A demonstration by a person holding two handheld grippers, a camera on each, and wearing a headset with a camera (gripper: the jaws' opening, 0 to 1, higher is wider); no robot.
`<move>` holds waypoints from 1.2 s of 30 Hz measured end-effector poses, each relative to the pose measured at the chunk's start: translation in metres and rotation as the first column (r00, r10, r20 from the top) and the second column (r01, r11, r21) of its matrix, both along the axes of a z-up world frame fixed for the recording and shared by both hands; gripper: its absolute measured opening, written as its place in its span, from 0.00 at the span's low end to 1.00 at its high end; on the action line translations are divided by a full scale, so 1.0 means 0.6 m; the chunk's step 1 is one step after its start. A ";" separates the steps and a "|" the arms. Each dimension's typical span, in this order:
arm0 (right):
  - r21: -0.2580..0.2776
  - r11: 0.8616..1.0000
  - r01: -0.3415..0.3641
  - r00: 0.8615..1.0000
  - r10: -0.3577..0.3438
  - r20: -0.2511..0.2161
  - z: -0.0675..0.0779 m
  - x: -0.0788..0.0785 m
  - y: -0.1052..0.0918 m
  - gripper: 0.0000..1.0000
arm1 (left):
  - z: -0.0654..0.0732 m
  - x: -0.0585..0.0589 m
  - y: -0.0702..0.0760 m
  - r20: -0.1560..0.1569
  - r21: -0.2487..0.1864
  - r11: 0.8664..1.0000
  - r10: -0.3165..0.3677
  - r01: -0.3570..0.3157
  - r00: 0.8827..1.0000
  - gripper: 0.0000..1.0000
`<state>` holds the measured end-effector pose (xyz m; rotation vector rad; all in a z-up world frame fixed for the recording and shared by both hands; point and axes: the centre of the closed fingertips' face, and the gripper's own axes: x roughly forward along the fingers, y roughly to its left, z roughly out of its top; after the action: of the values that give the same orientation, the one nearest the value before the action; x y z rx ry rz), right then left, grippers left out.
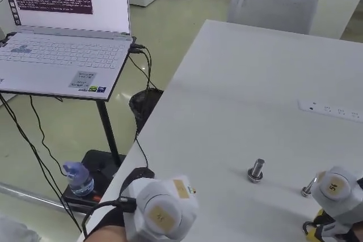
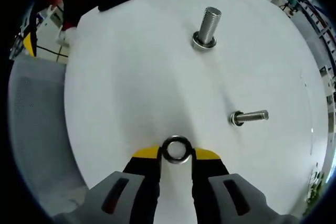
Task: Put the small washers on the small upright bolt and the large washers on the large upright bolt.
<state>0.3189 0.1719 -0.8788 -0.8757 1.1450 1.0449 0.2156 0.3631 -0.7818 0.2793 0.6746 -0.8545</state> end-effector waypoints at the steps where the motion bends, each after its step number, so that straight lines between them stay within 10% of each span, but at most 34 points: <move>1: 0.002 1.000 0.003 1.000 -0.003 0.002 0.000 0.000 0.000 0.22 | 0.000 0.000 0.000 0.000 -0.001 1.000 0.000 0.000 1.000 0.83; 14: 0.020 1.000 0.021 1.000 -0.020 -0.020 0.004 -0.007 0.007 0.21 | 0.000 -0.005 0.000 0.003 0.002 1.000 0.002 -0.002 1.000 0.83; 36: 0.076 0.997 -0.013 1.000 0.011 0.023 0.117 0.052 0.057 0.22 | -0.001 0.005 0.002 0.023 -0.007 1.000 0.024 -0.024 0.999 0.91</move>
<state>0.3499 0.2062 -0.8087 -0.8332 1.0758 1.0787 0.2184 0.3642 -0.7825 0.2738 0.6526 -0.8299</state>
